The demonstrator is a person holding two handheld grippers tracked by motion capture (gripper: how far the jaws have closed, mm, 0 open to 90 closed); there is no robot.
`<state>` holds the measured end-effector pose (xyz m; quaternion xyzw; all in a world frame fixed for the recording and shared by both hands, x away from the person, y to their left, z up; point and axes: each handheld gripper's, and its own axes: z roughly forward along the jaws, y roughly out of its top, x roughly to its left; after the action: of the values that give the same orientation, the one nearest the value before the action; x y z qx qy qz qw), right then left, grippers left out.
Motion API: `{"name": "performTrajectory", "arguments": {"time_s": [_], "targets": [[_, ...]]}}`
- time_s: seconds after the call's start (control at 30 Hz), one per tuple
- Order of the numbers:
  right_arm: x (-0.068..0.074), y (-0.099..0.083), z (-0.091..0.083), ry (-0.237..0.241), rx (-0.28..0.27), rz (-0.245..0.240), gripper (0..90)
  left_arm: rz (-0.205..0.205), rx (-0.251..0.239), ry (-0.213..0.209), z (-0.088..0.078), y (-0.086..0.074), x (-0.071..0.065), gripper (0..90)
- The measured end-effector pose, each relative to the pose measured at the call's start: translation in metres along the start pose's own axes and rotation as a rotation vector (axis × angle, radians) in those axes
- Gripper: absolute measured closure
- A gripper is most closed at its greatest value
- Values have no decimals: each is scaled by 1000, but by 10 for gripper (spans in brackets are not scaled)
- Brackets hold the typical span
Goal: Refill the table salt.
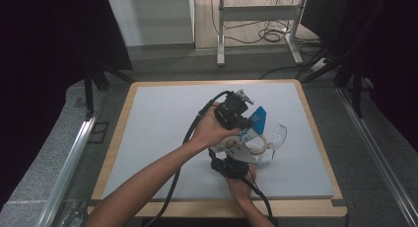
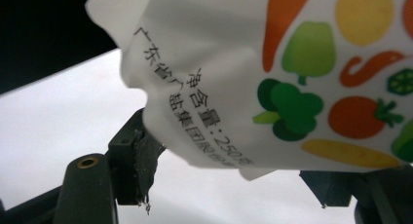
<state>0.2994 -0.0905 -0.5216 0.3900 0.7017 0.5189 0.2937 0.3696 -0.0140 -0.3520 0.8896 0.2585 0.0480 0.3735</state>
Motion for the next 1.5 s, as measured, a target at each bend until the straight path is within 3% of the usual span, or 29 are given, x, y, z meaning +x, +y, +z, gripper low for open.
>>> {"name": "performTrajectory", "arguments": {"time_s": [0.07,0.1,0.23,0.4,0.73,0.97,1.33,1.5], "targets": [[1,-1,0,-27,-8,-13,313,-3,-3,-2,-1,0,0,900],[5,-2,2,-93,-13,-57,314,-8,-4,-1,-1,0,1,900],[5,-4,2,-124,-28,-69,334,-8,-7,0,-1,0,1,900],[5,-6,-2,-108,-51,-59,357,-11,-8,9,-2,0,2,900],[3,-4,-12,9,-61,17,430,-20,-8,27,-1,0,10,900],[3,-1,-14,90,-56,81,456,-5,18,32,10,3,14,900],[1,2,-16,99,-63,102,479,19,50,17,28,9,10,900],[2,4,-17,114,-62,136,484,33,74,18,34,11,8,900]]}}
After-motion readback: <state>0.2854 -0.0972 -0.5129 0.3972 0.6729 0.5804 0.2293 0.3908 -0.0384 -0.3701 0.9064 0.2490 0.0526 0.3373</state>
